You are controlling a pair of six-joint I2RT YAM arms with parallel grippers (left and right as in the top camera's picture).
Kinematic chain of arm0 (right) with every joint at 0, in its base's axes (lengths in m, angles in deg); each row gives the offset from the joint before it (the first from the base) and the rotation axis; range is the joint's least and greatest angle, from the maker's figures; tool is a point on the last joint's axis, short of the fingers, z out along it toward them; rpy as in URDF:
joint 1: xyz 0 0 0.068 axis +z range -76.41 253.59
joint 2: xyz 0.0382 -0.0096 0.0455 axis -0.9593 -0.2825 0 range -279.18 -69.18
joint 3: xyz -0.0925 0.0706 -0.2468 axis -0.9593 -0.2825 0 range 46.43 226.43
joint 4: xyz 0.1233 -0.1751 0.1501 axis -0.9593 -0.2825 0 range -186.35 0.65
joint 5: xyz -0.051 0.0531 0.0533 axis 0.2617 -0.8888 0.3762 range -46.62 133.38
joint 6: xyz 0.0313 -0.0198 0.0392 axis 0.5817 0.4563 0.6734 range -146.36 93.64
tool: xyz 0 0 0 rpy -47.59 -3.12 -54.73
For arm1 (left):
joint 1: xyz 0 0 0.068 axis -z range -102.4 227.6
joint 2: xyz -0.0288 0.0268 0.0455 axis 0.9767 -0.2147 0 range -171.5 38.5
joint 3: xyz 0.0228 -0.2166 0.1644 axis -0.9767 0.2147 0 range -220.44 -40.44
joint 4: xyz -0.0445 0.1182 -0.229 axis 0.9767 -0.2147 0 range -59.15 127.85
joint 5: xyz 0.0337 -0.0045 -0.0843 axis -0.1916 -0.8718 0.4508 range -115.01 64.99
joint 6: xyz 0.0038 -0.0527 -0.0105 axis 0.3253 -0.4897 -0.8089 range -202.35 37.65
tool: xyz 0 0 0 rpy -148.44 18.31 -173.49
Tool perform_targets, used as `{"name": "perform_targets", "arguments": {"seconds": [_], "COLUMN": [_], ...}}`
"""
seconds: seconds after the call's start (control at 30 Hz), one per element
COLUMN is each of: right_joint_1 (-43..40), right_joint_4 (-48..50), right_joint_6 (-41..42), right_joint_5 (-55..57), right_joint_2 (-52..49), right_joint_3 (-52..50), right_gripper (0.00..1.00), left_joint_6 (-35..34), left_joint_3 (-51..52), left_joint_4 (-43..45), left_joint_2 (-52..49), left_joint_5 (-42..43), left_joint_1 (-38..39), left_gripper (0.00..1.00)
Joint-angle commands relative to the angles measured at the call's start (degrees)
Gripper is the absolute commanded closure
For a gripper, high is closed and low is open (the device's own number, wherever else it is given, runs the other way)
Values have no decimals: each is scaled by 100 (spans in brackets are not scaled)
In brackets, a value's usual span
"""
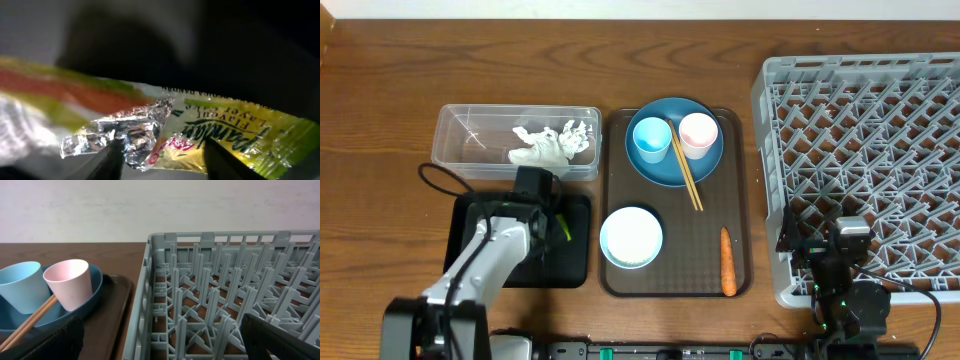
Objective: Sort waste into correct bins and load items into the dishwasher rack
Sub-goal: 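Lower the left gripper and grasp the foil snack wrapper on the black tray, then lift the wrapper and drop it into the clear plastic bin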
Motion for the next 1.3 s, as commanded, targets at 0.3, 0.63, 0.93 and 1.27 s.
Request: {"name": "perform_targets", "arguments": {"seconds": [0.3, 0.63, 0.93, 1.27], "right_joint_1": [-7, -7, -7, -7], "right_joint_4": [-22, -22, -22, -22], "right_joint_6": [-26, -26, -26, -26], "right_joint_5": [-4, -4, -4, -4], "right_joint_2": [0, 0, 0, 0], "right_joint_3": [-7, -7, -7, -7], "right_gripper": [1, 1, 1, 1], "left_joint_6": [199, 455, 693, 1447], "left_joint_3": [20, -420, -605, -605], "left_joint_4": [17, -551, -389, 1572], "left_joint_2": [-146, 695, 2124, 1932], "left_joint_5": [-87, -83, -160, -234], "left_joint_1": [-28, -28, -31, -28], "left_gripper": [94, 94, 94, 94]}}
